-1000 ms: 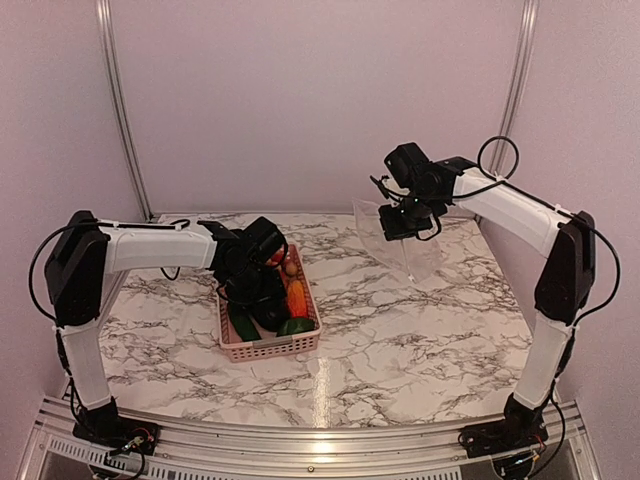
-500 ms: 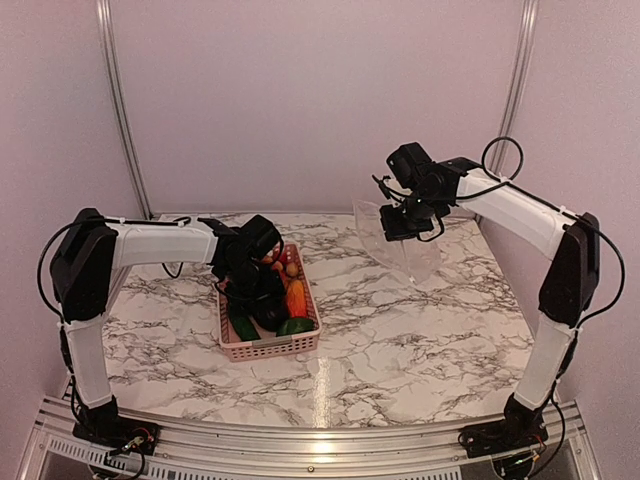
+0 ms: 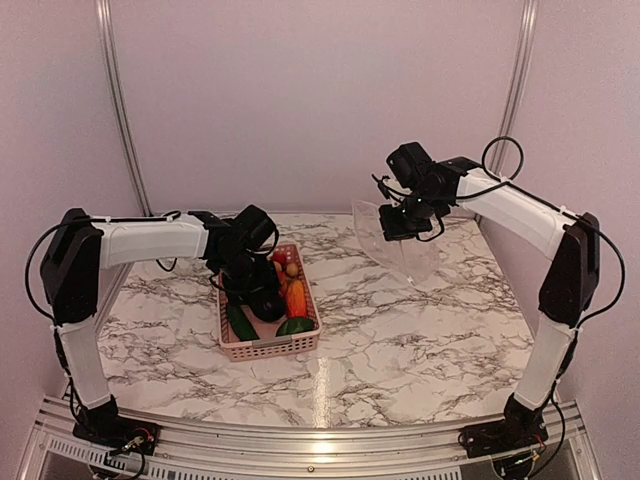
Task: Place the food in the zip-top bag and seal the zipper
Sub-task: Pick up the fake vegetable from the bin, then place the fake vegetable in the zipper food storage bag.
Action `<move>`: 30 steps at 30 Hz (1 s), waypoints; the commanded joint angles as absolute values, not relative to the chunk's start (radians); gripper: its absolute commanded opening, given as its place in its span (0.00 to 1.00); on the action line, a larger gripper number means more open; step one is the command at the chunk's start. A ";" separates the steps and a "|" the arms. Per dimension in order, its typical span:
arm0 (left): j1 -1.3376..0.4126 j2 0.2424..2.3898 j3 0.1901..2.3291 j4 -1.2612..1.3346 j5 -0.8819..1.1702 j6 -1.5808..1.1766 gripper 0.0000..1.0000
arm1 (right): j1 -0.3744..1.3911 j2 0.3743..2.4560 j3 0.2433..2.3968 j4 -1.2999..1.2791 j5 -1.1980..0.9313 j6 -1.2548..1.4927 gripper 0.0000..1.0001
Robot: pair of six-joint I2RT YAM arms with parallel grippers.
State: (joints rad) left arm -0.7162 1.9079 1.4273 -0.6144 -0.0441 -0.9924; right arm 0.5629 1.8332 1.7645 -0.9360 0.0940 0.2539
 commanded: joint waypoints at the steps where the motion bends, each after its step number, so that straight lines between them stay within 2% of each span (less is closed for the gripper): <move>1: -0.715 1.774 1.435 -0.647 -0.142 -0.922 0.55 | 0.577 1.832 1.815 -0.945 0.080 0.263 0.00; 10: -0.716 1.672 1.450 -0.617 -0.184 -0.806 0.55 | 0.599 1.866 1.876 -0.979 0.043 0.270 0.00; 24: -0.762 1.608 1.444 0.073 -0.026 -0.671 0.47 | 0.620 1.939 1.960 -0.952 -0.156 0.348 0.00; 30: -0.809 1.707 1.525 0.152 0.027 -0.670 0.42 | 0.621 1.948 1.984 -0.937 -0.221 0.387 0.00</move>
State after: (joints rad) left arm -0.7834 1.6463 1.4548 0.0269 -0.0227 -0.6987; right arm 0.6086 1.9358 1.9263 -0.9577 -0.1581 0.3458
